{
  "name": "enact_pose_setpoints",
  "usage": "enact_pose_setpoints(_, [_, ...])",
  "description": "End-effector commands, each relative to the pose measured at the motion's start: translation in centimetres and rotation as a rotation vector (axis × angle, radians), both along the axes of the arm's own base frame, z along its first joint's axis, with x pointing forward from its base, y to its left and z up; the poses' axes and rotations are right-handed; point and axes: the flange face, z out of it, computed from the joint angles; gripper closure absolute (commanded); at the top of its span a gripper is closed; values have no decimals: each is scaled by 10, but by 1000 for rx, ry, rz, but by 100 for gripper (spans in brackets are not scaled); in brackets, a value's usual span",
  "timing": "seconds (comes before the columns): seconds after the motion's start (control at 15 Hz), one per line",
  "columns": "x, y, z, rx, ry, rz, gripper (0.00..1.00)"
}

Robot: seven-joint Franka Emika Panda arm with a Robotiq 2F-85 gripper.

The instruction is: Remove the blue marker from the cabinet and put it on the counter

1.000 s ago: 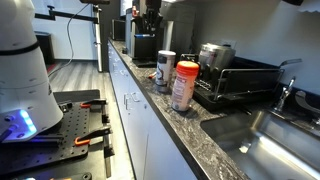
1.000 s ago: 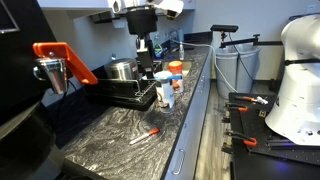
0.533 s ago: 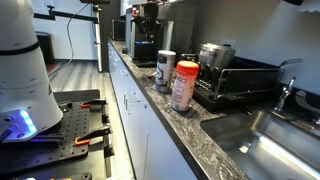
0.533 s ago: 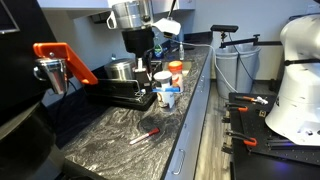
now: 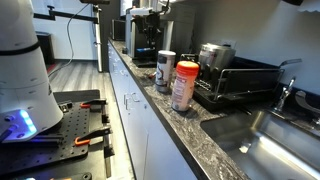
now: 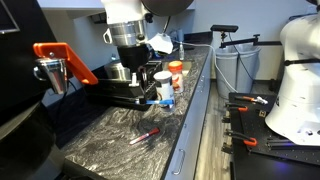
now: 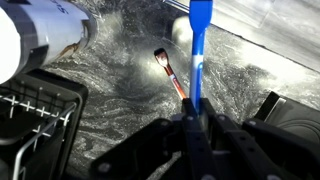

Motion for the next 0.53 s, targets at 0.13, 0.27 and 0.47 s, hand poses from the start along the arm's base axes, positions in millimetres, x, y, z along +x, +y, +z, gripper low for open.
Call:
enact_pose_setpoints(0.13, [5, 4, -10, 21, 5, 20, 97])
enact_pose_setpoints(0.27, [7, 10, -21, 18, 7, 35, 97])
enact_pose_setpoints(0.47, [10, 23, -35, 25, -9, 34, 97])
